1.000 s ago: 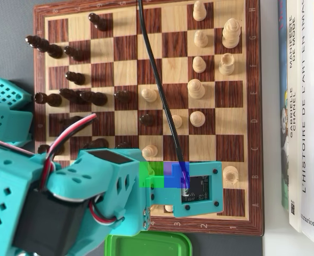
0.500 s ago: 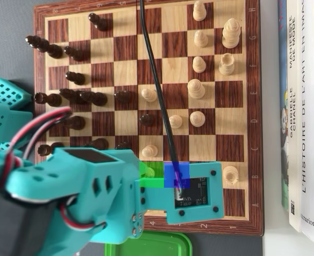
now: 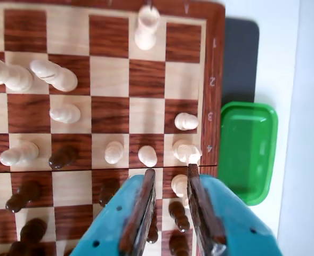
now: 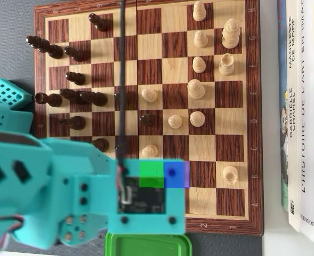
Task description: Play chess
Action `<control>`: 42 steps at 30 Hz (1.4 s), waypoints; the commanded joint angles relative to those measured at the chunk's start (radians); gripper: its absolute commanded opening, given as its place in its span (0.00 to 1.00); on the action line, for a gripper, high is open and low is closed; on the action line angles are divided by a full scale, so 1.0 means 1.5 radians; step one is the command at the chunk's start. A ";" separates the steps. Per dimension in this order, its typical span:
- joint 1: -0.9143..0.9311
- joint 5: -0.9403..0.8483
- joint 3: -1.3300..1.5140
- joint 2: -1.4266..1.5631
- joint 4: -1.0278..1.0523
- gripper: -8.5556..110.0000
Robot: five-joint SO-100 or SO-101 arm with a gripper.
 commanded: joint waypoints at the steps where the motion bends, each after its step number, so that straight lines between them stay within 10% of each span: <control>1: -0.024 0.004 0.039 0.091 -0.071 0.16; 27: -0.152 0.227 0.587 0.572 -0.905 0.16; 42: -0.147 0.223 0.720 0.867 -1.000 0.16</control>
